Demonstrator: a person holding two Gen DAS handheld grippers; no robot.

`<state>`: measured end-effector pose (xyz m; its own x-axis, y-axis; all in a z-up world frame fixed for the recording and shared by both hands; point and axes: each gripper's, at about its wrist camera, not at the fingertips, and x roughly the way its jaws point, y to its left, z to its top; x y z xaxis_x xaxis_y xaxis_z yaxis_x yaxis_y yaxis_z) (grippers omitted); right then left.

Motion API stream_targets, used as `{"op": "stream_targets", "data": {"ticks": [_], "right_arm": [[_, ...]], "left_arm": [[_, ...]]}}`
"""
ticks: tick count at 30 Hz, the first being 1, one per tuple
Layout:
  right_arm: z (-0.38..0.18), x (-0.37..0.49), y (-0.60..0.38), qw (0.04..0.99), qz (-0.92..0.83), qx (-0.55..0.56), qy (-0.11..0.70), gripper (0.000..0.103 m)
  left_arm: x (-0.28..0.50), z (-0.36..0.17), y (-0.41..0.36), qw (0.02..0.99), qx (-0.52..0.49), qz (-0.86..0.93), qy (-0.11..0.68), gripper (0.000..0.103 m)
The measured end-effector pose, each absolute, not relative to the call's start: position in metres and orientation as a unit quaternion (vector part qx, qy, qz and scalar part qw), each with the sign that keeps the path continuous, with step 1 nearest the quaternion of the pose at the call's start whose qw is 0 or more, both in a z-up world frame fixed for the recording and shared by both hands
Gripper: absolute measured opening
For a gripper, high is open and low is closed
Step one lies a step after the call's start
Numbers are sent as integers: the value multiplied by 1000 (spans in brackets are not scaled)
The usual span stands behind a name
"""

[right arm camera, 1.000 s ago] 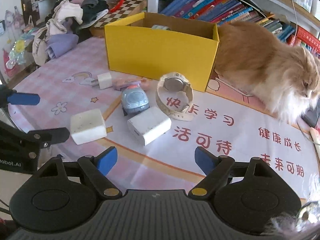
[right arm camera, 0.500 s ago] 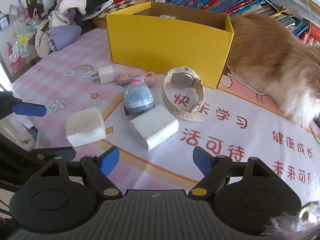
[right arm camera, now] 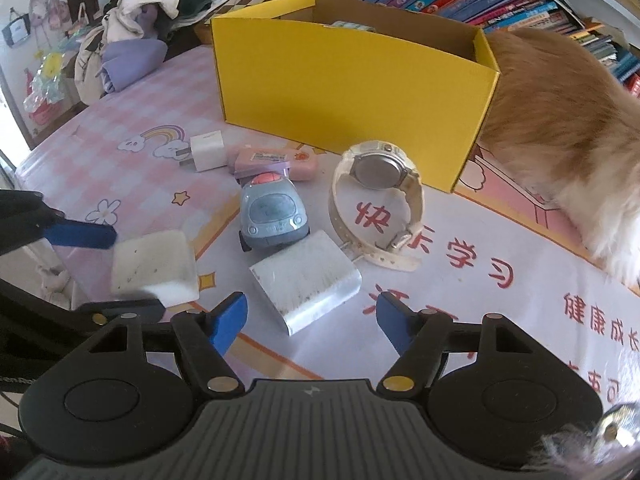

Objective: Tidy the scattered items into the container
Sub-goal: 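Grasp the white foam cube with the left gripper while the right gripper grasps the white charger block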

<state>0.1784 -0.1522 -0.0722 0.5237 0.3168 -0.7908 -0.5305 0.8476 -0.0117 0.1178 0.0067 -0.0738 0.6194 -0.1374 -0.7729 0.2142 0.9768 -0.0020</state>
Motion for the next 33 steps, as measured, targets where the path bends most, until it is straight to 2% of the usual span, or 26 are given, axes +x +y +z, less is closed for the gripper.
{"op": "stream_targets", "data": {"ticks": [12,15,17,19,21,27,33], "right_arm": [[-77,189,-143,858,265,-137,418,70],[-80,190,-139,857,267,-143,417,70],[-81,191,-140,857,265,-144,418,67],[-81,191,-142,858,262,-142,419,59],[-81,191,-145,858,260,-137,421,58],[-79,186,-153,857,254,-132,428,57],[-77,182,-163,859,239,-118,436,57]], "left_arm": [[124,-78,2,896,42,-101,430,58],[125,-79,1,896,43,-103,429,53],[125,-79,1,896,44,-105,429,50],[125,-78,0,897,44,-105,428,47],[125,-77,1,897,40,-105,428,45],[125,-75,5,897,26,-102,430,39],[123,-73,10,898,17,-95,429,37]]}}
